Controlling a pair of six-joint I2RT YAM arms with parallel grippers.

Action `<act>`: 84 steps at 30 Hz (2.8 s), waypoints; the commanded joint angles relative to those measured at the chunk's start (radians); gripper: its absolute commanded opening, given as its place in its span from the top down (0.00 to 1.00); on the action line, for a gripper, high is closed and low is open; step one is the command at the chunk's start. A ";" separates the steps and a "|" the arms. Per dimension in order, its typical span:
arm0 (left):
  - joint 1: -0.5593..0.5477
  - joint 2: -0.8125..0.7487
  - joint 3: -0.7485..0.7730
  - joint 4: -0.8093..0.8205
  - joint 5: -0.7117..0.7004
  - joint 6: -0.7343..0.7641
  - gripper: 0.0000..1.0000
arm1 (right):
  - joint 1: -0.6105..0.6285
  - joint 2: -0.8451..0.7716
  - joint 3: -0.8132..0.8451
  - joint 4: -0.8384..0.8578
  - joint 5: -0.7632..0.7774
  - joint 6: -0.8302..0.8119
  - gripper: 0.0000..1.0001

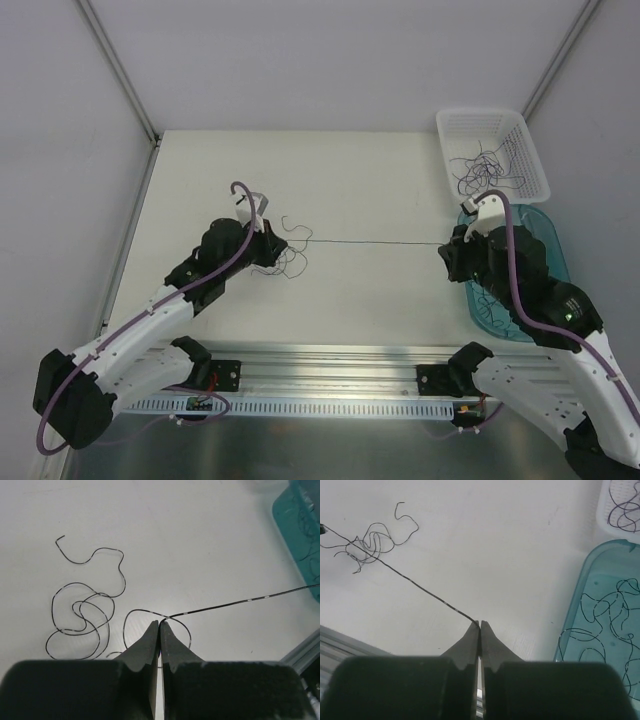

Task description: Untangle the cables

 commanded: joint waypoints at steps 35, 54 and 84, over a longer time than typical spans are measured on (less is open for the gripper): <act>0.164 -0.053 0.141 -0.248 0.074 0.256 0.01 | -0.141 0.290 0.581 0.029 0.444 -0.189 0.99; 0.164 -0.013 0.139 -0.313 -0.235 0.256 0.01 | -0.297 0.276 0.433 0.202 0.620 -0.225 0.99; 0.164 0.025 0.142 -0.322 -0.239 0.260 0.01 | -0.627 0.241 0.008 0.233 0.450 0.059 0.98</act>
